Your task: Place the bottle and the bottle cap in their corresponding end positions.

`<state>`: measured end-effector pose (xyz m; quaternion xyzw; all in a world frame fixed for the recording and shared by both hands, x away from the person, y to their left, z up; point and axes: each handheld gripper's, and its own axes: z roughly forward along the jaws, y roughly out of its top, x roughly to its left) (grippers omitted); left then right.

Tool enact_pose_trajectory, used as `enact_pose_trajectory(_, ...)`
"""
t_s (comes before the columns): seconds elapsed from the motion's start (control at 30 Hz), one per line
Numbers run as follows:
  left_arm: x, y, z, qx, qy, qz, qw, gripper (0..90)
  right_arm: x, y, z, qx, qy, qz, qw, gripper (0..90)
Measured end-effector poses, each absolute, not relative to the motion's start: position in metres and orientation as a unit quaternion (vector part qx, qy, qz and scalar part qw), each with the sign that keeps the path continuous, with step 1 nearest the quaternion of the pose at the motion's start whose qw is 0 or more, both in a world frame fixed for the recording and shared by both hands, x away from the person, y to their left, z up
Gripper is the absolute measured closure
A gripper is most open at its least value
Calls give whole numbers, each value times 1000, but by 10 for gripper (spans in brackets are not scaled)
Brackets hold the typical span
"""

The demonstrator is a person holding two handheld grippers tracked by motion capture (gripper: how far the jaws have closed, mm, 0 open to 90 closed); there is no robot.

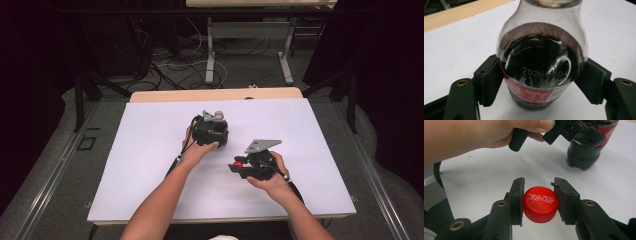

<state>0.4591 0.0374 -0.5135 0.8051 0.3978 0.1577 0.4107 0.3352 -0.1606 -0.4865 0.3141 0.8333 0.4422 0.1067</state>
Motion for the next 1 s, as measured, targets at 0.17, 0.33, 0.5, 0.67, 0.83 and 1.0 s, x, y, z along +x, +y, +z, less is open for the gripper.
enact_pose_trajectory(0.17,458,40,-515,804,406,141,410,253,337,-159,-489,314,835,438,107,609)
enact_pose_trajectory(0.33,458,44,-513,801,415,136,410,192,338,-157,-491,314,837,436,103,610)
enact_pose_trajectory(0.5,454,49,-509,798,421,120,415,163,340,-153,-492,311,841,431,103,609)
enact_pose_trajectory(0.67,445,57,-505,799,413,109,424,161,345,-147,-492,309,844,426,101,610)
enact_pose_trajectory(0.83,432,68,-500,799,408,109,428,144,351,-141,-493,308,840,432,110,609)
enact_pose_trajectory(1.0,419,79,-498,795,405,108,439,81,357,-137,-493,311,846,420,108,609)
